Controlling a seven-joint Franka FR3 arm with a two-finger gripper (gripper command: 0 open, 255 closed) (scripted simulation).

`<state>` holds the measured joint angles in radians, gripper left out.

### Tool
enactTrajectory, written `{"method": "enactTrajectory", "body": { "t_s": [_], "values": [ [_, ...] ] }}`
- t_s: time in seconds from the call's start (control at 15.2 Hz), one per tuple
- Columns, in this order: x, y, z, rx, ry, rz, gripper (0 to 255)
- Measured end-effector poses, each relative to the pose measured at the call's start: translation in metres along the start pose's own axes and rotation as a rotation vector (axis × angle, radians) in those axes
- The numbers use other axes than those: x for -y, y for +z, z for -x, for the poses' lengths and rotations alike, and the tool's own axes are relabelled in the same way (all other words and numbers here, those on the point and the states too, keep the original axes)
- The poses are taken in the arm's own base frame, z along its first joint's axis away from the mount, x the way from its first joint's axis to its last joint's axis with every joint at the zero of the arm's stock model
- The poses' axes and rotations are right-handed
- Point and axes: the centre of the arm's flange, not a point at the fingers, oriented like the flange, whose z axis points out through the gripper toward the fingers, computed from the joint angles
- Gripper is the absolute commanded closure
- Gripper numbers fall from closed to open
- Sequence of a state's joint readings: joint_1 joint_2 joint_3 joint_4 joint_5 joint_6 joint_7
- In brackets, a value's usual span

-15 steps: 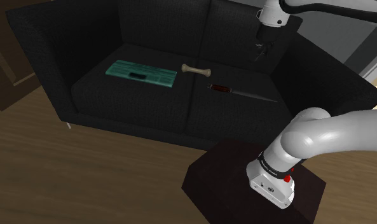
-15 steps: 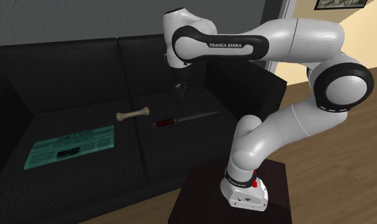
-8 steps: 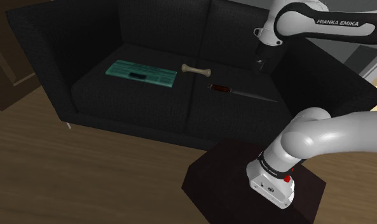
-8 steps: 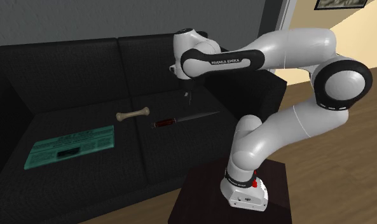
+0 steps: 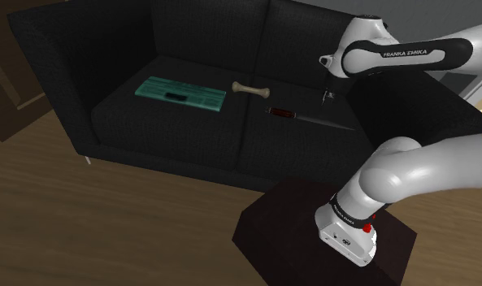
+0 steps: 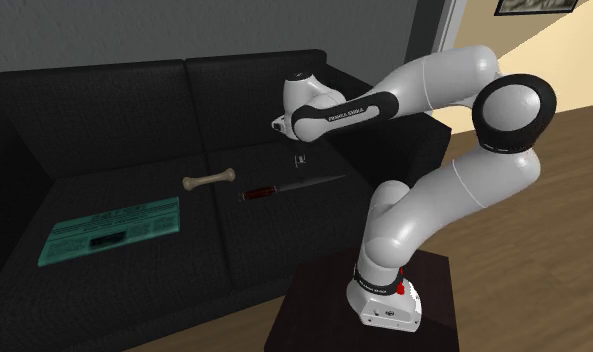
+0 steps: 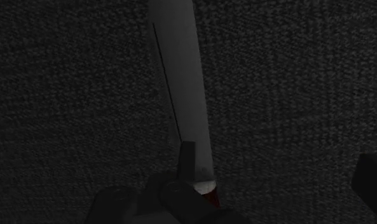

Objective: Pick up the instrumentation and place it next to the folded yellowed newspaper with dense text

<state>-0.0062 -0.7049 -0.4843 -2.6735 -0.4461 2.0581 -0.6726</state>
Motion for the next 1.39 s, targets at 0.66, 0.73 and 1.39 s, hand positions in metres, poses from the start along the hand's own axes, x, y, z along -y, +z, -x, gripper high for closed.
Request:
{"method": "enactTrajectory", "body": {
  "t_s": [0.66, 0.73, 1.39],
  "values": [
    [-0.048, 0.082, 0.002, -0.04, -0.186, 0.03, 0],
    [-0.048, 0.087, 0.002, -0.04, -0.186, 0.03, 0],
    [-0.049, 0.106, 0.0, -0.04, -0.187, 0.031, 255]
  ]
}}
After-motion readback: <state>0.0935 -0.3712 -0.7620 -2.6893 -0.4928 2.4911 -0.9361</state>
